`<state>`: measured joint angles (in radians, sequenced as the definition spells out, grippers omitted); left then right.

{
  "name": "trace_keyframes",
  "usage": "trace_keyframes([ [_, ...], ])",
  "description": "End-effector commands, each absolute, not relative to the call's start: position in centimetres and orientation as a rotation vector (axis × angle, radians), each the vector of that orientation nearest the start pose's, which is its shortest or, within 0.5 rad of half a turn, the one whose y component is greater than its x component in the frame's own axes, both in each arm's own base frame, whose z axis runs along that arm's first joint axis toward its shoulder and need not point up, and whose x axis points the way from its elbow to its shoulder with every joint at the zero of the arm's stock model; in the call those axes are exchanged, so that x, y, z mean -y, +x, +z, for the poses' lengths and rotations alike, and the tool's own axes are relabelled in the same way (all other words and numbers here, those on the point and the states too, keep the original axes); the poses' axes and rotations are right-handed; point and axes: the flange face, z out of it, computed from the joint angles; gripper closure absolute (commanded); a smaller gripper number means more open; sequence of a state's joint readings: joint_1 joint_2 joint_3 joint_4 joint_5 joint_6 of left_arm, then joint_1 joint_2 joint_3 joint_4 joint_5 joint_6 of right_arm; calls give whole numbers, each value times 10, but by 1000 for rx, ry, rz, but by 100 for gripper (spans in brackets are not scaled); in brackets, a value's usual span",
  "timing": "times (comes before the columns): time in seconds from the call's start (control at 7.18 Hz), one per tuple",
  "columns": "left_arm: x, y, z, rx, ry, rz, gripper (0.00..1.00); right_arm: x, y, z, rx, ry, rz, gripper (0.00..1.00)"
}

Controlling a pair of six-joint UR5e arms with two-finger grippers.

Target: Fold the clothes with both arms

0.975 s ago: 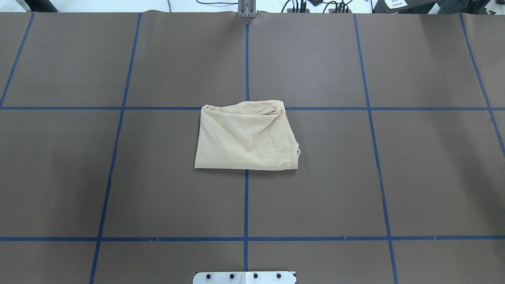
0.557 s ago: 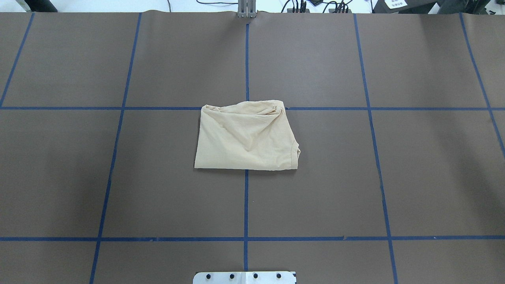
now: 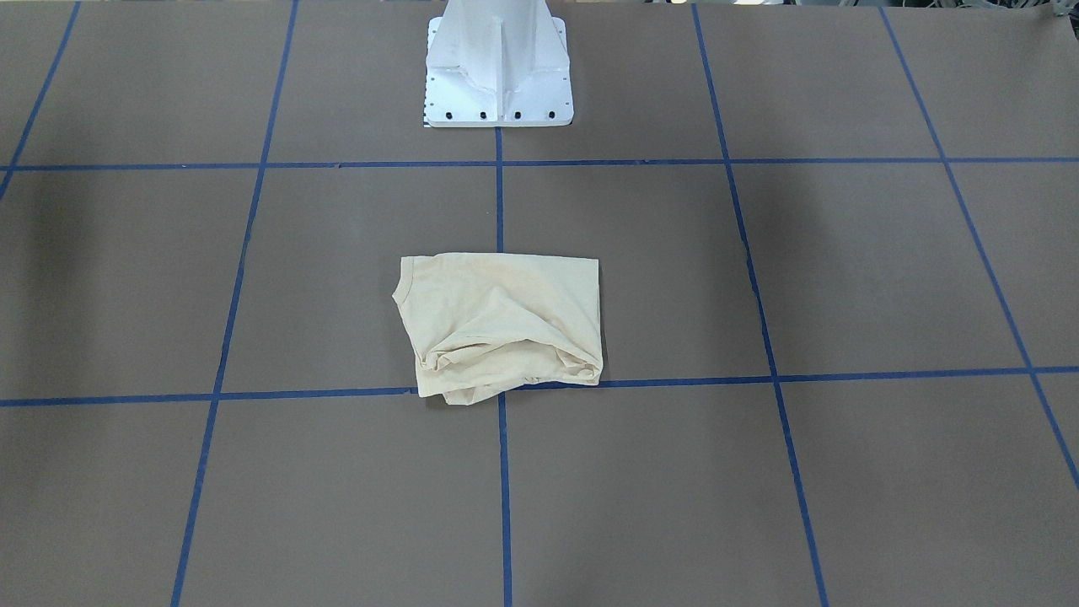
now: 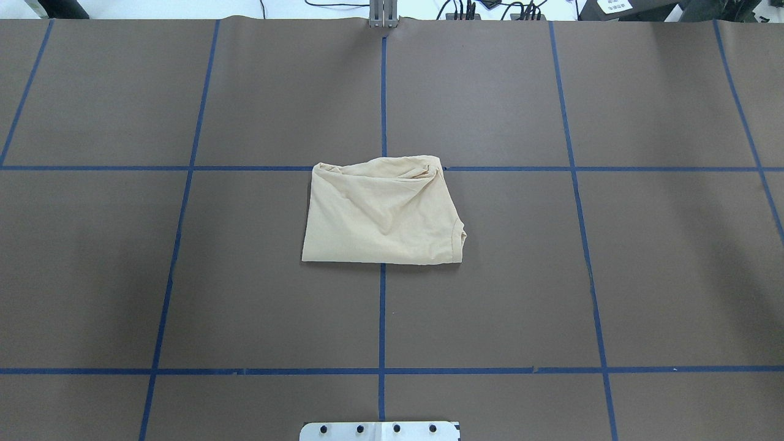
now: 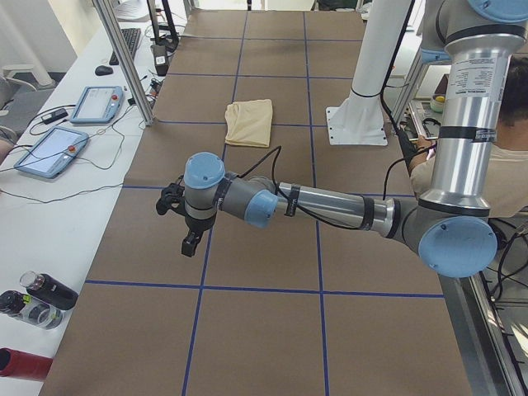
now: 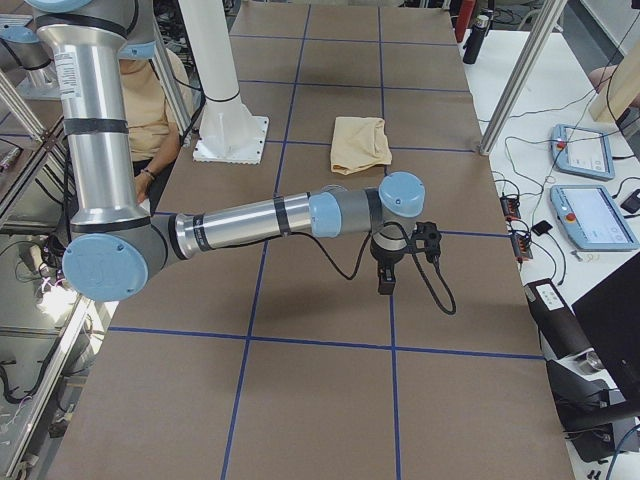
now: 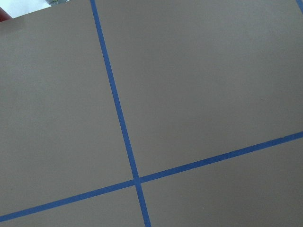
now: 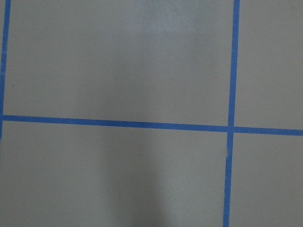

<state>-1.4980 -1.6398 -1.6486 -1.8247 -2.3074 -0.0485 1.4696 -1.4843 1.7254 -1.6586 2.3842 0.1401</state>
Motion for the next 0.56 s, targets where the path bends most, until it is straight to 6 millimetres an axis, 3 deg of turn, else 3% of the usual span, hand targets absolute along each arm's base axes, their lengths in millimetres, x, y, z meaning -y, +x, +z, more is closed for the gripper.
trace_keyframes([
  [0.0, 536, -28, 555, -753, 343, 172, 0, 527, 7, 545, 829, 45, -27, 0],
  [0.42, 519, -28, 557, -751, 343, 175, 0, 522, 7, 549, 831, 39, -27, 0],
])
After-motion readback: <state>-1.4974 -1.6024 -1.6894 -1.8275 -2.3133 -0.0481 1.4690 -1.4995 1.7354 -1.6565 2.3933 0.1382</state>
